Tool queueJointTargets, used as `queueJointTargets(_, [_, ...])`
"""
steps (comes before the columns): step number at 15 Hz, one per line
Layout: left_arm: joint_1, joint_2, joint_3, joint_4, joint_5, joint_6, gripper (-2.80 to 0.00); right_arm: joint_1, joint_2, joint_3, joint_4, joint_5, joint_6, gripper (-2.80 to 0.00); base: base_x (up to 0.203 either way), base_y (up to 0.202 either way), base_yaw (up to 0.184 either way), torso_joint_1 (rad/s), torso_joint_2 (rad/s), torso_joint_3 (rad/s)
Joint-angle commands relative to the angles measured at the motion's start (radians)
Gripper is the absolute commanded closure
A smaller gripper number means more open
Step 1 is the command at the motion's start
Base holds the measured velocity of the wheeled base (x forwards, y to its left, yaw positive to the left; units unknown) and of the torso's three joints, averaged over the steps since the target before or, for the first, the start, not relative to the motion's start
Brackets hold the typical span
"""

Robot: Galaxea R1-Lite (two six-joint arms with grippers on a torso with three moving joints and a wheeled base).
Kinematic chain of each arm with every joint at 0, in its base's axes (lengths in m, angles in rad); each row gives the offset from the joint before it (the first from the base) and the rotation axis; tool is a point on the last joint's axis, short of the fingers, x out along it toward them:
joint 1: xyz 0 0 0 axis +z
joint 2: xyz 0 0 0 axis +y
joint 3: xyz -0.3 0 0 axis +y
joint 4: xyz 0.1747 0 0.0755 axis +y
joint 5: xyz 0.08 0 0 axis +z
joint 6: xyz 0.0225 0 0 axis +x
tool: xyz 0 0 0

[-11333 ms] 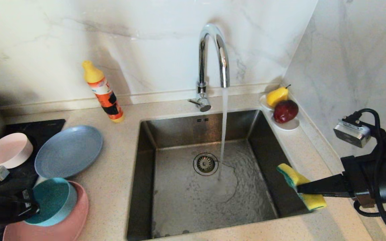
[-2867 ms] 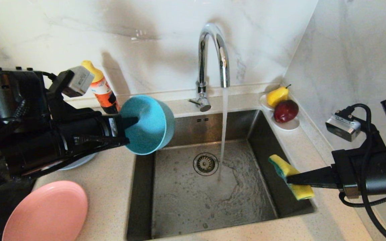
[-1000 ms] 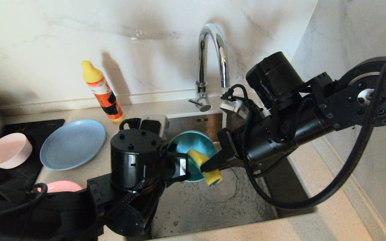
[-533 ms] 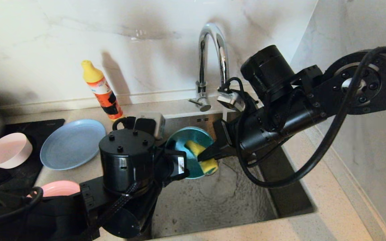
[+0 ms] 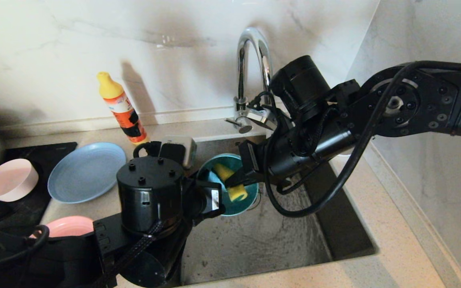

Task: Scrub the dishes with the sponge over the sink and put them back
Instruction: Wipe the bowl

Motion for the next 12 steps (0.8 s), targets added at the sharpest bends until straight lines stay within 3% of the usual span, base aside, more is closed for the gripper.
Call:
queueJointTargets(1, [0.001, -0.008, 0.001, -0.005, 0.005, -0.001, 0.00, -0.004, -0.028, 0.000, 0.004, -0.001, 0.003, 0.00, 0.000, 0.000, 0.000, 0.000, 0.00, 0.000])
queueJointTargets(12, [0.001, -0.035, 0.018, -0.038, 0.002, -0.012, 0.00, -0.029, -0.101, 0.064, 0.108, -0.023, 0.005, 0.00, 0.000, 0.000, 0.000, 0.000, 0.00, 0.000])
